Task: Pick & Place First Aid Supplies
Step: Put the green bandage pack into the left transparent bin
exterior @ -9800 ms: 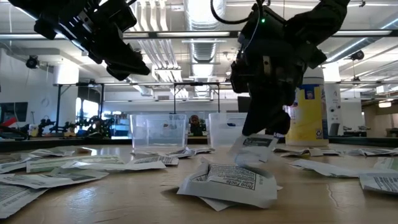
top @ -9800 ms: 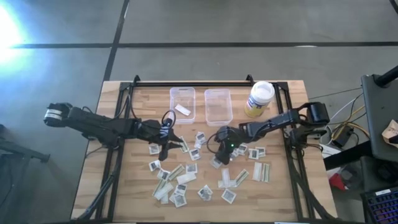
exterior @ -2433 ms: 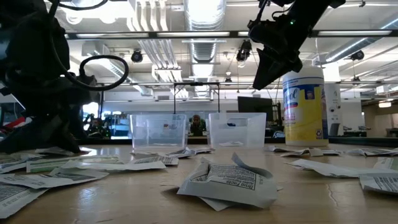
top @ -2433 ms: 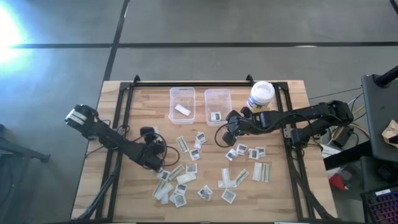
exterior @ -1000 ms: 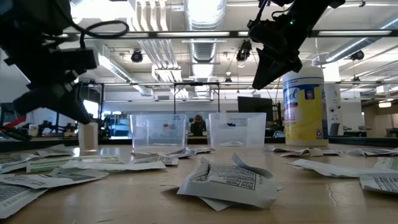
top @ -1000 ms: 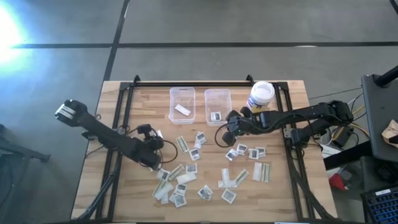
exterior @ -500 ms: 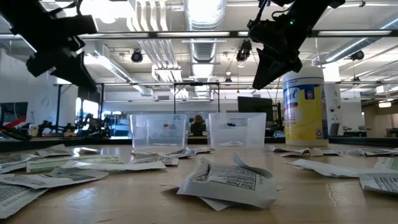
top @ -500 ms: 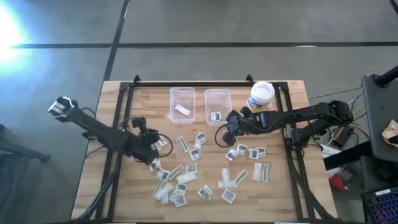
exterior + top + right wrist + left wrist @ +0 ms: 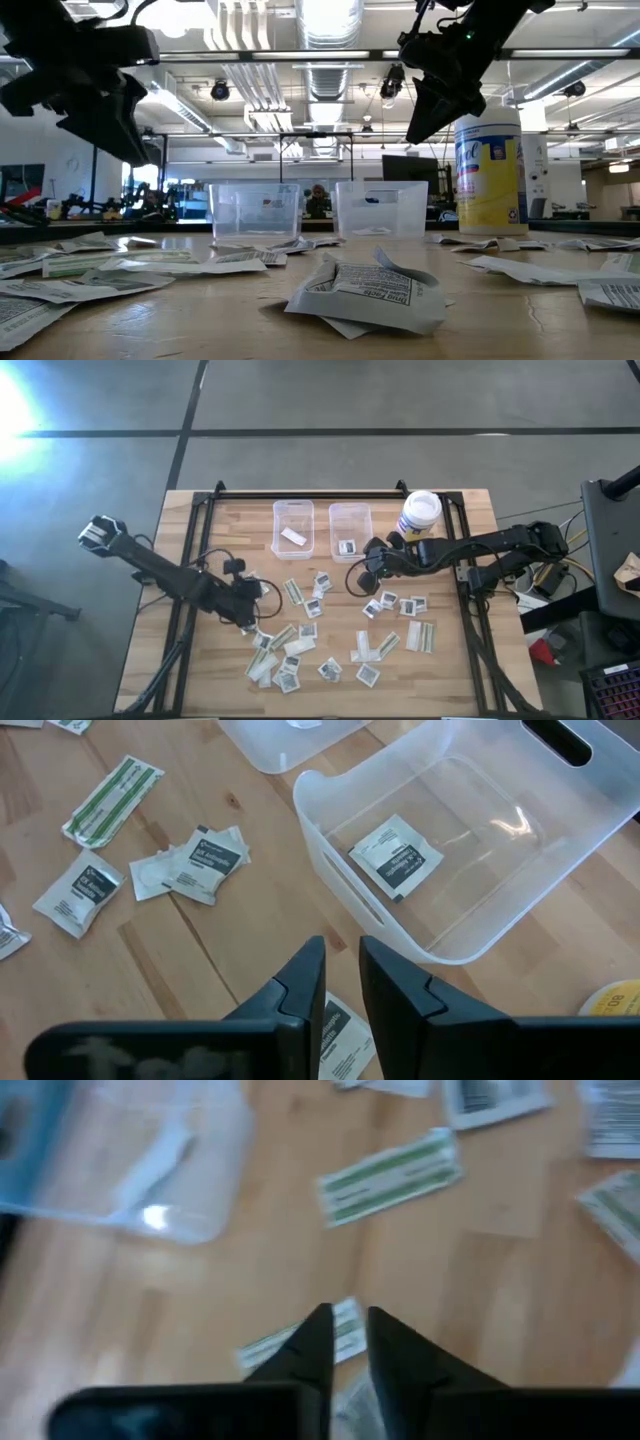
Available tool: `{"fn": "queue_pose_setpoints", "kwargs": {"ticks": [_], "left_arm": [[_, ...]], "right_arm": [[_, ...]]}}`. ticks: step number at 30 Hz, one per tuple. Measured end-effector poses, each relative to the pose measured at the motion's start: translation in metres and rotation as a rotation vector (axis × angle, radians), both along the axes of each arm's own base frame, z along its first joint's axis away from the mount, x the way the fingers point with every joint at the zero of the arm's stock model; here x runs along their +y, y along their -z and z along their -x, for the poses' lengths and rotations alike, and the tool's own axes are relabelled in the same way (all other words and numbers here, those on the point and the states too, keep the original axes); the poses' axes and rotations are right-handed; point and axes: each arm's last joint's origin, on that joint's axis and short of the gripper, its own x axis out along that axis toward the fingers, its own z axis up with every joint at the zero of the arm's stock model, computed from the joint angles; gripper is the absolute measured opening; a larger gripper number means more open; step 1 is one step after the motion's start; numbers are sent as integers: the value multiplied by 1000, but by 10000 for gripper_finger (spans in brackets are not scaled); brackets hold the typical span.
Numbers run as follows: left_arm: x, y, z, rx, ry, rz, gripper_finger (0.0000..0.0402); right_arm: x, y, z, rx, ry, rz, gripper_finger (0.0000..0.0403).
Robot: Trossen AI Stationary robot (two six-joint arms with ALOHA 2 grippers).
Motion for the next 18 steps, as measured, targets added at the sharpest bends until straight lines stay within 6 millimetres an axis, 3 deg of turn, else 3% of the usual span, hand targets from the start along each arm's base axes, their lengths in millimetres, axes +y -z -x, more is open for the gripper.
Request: {"fn": "queue_pose_setpoints", "kwargs": {"ticks": [4, 7, 18], "left_arm": [[-5, 10, -8, 50, 53, -3, 119], [-8, 22, -12, 127, 102, -27, 134], [-12, 54, -23, 261, 94, -109, 112]], "right_arm": [[0, 0, 0, 0, 0, 0, 61], [0, 1, 0, 1, 0, 0, 61], [0, 5, 2, 5, 3, -2, 61]]}}
